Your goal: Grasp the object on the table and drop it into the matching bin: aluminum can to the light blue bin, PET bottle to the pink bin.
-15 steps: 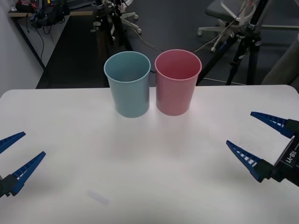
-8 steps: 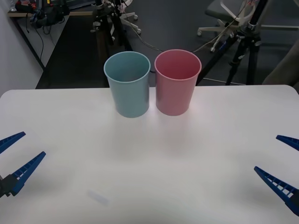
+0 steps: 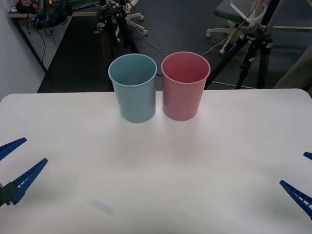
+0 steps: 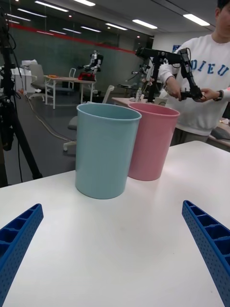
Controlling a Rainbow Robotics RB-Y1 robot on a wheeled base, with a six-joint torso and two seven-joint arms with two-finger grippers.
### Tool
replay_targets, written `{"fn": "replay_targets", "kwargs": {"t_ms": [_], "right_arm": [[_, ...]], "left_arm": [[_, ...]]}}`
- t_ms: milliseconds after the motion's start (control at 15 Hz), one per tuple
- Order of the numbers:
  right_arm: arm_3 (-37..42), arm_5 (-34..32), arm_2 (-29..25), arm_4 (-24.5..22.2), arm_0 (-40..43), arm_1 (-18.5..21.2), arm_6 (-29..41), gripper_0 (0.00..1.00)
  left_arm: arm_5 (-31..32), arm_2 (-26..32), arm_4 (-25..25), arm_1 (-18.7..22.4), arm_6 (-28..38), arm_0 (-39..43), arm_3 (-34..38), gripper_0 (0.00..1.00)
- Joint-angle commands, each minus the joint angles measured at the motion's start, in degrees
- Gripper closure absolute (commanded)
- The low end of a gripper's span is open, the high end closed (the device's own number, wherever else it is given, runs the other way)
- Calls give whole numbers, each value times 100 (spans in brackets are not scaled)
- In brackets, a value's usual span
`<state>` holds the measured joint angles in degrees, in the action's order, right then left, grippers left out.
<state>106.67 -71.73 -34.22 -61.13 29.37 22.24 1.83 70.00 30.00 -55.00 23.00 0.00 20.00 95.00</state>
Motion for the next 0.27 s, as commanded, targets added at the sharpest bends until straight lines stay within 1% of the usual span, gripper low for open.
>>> {"fn": "replay_targets", "kwargs": {"t_ms": [67,267], "right_arm": [[-120,-25,-6,22,-1,0,-69,0],[-120,-34,-32,22,16,0,-95,0]], "left_arm": [[0,0,0,0,0,0,0,0],[0,0,0,0,0,0,0,0]]}}
